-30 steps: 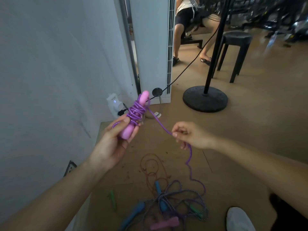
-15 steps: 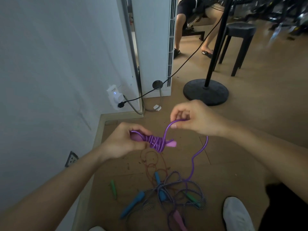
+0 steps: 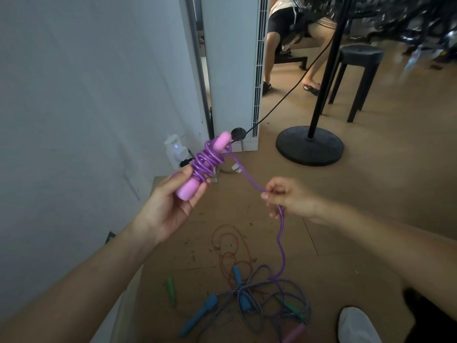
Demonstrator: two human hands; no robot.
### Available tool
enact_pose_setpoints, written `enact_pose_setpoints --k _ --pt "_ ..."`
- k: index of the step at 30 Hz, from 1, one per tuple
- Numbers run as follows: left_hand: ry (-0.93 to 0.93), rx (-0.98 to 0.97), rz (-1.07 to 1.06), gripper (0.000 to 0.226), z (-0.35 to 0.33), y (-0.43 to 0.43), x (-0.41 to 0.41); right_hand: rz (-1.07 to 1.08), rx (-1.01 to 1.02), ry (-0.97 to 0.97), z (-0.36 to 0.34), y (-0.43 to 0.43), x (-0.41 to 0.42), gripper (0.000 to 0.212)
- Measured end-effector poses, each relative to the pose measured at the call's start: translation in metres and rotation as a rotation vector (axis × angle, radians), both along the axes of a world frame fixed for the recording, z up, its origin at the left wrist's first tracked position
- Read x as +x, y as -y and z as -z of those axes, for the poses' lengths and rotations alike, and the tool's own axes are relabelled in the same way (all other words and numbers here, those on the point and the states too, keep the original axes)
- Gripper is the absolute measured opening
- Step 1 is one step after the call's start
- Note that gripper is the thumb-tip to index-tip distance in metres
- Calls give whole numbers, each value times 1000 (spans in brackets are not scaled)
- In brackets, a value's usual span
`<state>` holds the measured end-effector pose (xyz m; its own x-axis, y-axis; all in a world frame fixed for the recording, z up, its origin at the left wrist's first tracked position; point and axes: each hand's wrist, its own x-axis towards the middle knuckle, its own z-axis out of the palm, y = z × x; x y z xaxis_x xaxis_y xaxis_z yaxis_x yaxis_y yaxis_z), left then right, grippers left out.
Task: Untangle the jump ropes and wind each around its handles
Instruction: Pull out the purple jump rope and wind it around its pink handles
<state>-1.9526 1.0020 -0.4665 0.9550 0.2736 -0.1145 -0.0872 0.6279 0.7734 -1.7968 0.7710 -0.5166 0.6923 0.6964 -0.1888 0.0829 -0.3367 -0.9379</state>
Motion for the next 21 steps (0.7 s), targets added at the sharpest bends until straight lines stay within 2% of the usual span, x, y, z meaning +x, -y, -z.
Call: enact_pose_setpoints --k 4,7,8,12,14,16,18,21 --pt "-33 -17 -215 16 5 1 9 -160 -35 -34 6 -11 -43 7" --pt "-79 122 -317 10 15 -3 11 -319 -34 71 -3 -14 -71 15" --pt "-109 215 -342 4 18 -4 9 -365 -26 138 -8 -14 -77 17" --pt "-212 859 -397 15 31 -6 8 -407 19 389 -31 -10 -77 15" --pt "-209 1098 -320 24 32 -2 6 -388 -1 458 -43 -5 -69 11" --pt "-184 1257 -164 28 32 0 3 -372 -19 506 -54 -2 -59 11" --pt "-127 1314 46 25 33 1 0 -337 -18 542 -62 0 -49 10" --pt "-40 1239 342 26 26 4 -2 -256 -12 571 -68 3 -28 4"
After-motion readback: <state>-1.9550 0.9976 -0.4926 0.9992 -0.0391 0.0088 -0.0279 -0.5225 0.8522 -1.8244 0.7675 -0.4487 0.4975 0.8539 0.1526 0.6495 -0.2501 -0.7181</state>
